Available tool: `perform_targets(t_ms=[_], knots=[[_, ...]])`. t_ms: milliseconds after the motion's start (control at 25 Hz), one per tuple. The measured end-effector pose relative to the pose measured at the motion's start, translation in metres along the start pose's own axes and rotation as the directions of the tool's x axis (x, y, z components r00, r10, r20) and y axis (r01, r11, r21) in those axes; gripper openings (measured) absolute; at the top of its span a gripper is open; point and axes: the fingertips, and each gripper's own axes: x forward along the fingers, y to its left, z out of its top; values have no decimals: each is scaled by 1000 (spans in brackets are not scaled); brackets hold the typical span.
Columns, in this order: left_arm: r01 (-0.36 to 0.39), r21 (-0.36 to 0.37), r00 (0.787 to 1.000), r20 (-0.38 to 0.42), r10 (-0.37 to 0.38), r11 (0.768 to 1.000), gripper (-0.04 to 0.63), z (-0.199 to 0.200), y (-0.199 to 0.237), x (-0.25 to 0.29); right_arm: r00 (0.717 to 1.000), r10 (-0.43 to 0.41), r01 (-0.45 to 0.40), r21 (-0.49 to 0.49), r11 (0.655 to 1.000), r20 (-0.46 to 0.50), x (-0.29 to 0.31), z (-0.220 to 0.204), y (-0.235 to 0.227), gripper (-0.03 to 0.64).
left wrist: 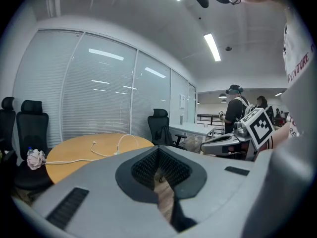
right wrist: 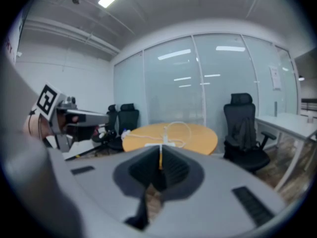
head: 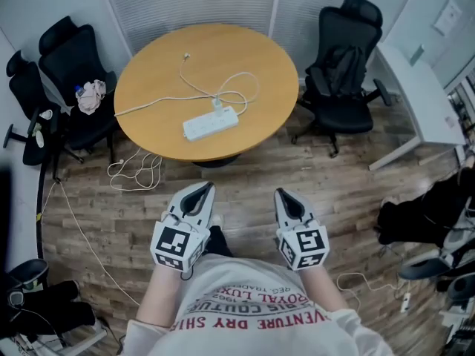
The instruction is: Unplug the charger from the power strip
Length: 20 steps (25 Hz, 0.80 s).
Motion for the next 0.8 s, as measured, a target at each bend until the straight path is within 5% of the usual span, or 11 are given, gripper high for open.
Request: perform_targets(t_ms=[440, 800], knots=[[41, -33, 999, 3, -41, 999, 34, 28, 162, 85, 998, -62, 63, 35, 997, -17, 166, 58, 0, 29], [13, -73, 1000, -27, -15, 997, 32, 19, 230, 109, 997, -52, 55, 52, 997, -55, 240, 71, 3, 29]])
